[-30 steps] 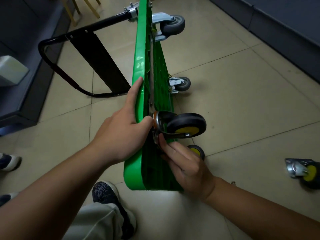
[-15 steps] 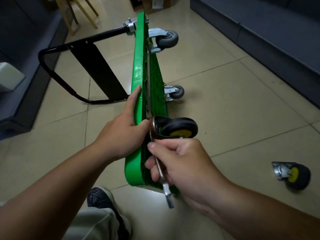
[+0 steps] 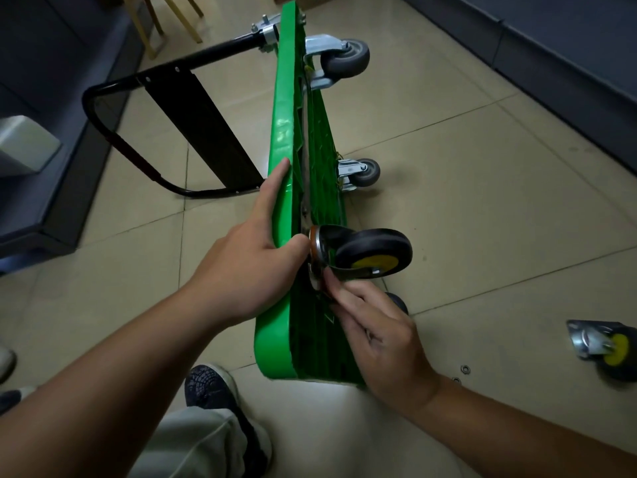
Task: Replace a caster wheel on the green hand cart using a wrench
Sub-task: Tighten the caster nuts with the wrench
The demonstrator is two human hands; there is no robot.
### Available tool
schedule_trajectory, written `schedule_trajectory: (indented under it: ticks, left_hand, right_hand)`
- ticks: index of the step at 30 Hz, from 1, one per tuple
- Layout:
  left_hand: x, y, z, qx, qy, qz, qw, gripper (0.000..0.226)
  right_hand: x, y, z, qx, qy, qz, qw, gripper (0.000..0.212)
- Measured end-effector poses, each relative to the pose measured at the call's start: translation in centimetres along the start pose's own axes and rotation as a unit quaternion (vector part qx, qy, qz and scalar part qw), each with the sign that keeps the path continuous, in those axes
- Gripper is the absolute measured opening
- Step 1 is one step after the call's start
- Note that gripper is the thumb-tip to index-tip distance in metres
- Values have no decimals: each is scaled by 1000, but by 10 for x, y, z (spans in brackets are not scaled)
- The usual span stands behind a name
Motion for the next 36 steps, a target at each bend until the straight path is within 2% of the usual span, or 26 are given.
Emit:
schedule_trajectory:
  ticks: [6, 9, 14, 16, 18, 20, 22, 24, 26, 28, 30, 36]
  left_hand:
    - [-1, 5, 1, 4, 0, 8, 1000, 84]
    - [0, 1, 0, -1, -9, 36, 999, 84]
    - [0, -3, -2, -5, -13, 43, 999, 85]
    - [-1, -2, -2, -9, -15, 49, 999, 85]
    - [-1, -1, -1, -12, -18, 55, 998, 86]
    - [-2, 0, 0, -13, -19, 56, 998, 85]
    - [-1, 0, 1, -11, -16, 55, 998, 84]
    - [-1, -1, 1, -11, -14, 47, 999, 85]
    - [-1, -2, 0, -12, -10, 30, 999, 87]
    - [0, -3, 0, -9, -7, 12, 1000, 88]
    - [1, -2, 1, -8, -3, 0, 1000, 88]
    - [0, -1, 1, -5, 0, 2, 1000, 87]
  right_hand:
    - [6, -12, 1, -22, 63, 14, 998, 41]
    - [6, -11, 6, -28, 58, 31, 997, 41]
    - [4, 4, 5, 39, 29, 49, 998, 39]
    - [3, 17, 3, 92, 30, 69, 993, 38]
    - [5, 32, 7, 204, 43, 166, 964, 32]
    - [6, 42, 14, 304, 55, 278, 909, 20]
    - [3, 46, 18, 354, 73, 348, 865, 13]
    - [-1, 51, 16, 355, 93, 368, 854, 13]
    - [-4, 55, 6, 325, 98, 331, 881, 27]
    - [-9, 46, -13, 277, 66, 232, 930, 45]
    - [-14, 32, -27, 212, 30, 149, 965, 50]
    - [-7, 13, -17, 69, 4, 68, 995, 45]
Point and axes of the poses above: each hand's wrist, its own z-axis towards the middle knuckle, its own x-axis out of the palm, y = z × x, the point moved 6 cm from there along z, towards the middle knuckle, and after that the axes turned 8 degrees about -z, right-handed, at the moved point
